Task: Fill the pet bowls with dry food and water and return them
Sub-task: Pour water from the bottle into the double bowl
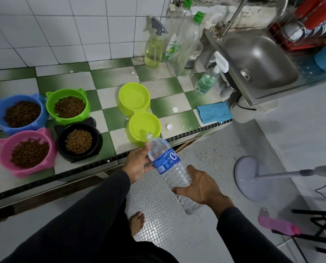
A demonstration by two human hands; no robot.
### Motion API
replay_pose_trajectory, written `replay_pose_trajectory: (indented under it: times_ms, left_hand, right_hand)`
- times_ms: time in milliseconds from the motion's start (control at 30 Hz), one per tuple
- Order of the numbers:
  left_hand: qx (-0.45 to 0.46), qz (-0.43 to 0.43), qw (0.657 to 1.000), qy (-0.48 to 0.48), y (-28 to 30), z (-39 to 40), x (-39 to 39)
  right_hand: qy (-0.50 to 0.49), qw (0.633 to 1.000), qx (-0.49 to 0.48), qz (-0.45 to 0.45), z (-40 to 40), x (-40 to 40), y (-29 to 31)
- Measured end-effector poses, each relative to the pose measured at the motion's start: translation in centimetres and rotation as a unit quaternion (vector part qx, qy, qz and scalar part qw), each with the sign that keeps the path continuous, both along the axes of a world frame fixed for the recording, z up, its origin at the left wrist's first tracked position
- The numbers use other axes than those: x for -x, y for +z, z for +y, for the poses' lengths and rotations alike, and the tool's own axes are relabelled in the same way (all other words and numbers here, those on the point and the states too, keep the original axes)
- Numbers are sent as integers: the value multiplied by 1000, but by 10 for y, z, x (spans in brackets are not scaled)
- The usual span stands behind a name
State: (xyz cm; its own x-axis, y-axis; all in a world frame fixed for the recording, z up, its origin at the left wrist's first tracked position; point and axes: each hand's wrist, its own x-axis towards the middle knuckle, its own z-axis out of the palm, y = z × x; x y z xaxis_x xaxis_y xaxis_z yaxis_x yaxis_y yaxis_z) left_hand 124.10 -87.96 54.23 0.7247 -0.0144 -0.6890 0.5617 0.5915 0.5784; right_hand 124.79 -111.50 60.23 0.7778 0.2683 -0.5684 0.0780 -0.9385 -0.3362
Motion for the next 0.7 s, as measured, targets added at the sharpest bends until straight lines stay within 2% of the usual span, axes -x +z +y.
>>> replay_pose_trajectory:
  times_ms: [700]
  left_hand:
    - [4, -3, 1000, 0, 0, 2, -2]
  right_hand:
    - [2, 1000, -6, 1, -1, -2, -1]
